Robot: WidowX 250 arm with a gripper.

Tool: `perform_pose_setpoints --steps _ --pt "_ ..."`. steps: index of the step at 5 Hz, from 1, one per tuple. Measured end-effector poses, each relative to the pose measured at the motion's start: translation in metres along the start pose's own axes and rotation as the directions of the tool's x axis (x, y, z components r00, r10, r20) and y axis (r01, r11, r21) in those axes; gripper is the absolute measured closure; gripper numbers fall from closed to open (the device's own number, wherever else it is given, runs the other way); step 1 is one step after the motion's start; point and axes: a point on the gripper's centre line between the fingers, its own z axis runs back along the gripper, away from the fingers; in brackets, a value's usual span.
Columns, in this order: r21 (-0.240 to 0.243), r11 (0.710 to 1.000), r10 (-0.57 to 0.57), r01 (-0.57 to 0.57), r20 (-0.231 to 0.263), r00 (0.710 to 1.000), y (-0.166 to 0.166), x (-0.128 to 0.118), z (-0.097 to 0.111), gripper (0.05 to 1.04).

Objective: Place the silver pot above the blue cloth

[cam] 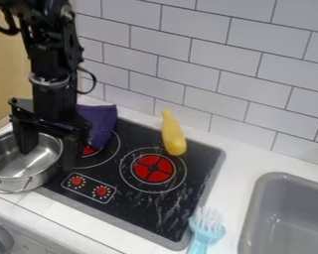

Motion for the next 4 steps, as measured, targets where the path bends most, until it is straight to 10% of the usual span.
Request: perform_pose_setpoints --steps 3,4 --pt "-0.001 1.0 0.017 -0.017 0.011 1.0 -0.001 0.003 -0.031 0.14" --pt "-0.007 1.0 0.018 -0.018 0.025 1.0 0.0 0.004 -0.033 0.436"
